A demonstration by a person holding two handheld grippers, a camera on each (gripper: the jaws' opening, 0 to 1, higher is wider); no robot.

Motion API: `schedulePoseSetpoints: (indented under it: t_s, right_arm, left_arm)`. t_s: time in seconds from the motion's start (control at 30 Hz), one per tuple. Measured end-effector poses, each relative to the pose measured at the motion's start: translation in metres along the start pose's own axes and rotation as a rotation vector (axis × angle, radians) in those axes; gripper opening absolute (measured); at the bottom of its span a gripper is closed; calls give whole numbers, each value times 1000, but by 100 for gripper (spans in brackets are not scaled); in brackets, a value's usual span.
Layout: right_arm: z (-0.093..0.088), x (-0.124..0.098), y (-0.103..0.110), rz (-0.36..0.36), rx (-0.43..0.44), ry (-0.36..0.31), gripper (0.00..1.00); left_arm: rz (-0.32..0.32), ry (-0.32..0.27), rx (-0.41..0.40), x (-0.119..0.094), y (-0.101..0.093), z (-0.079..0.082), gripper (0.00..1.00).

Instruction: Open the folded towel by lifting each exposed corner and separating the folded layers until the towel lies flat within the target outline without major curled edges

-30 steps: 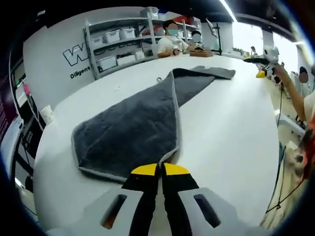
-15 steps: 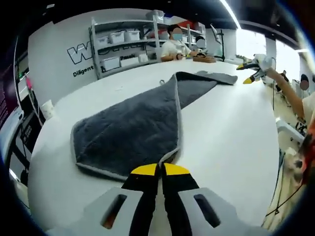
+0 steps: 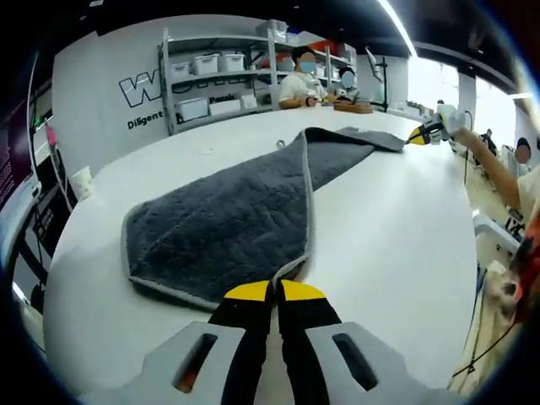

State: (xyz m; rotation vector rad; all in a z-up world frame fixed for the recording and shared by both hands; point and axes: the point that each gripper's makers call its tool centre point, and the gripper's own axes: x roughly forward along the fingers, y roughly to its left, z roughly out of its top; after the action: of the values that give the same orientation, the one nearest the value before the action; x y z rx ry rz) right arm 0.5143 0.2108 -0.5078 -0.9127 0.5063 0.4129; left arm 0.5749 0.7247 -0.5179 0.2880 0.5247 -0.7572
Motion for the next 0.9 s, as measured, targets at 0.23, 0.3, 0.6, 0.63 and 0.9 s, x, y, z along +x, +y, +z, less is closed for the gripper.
schedulePoseSetpoints:
  t_s: [0.23,0.3,0.6,0.63,0.9]
  right_arm:
    - [-15,-21,-19,-77,157,-45,0]
    - [-19,-25,-23,-94,182,-40,0]
    - [-33,-37,-24,-118,203,-5,0]
    - [-36,-39,-26,-127,216,0,0]
    - [-57,-46,-37,-167,348,28,0]
  left_arm:
    - [13,-27,-31,-17,5,5,2]
    - [23,-34,-40,-20,8,5,2]
    - [53,-57,-74,-35,18,3,2]
    - [55,-61,-80,-36,19,3,2]
    - [78,-125,-192,-52,33,0,2]
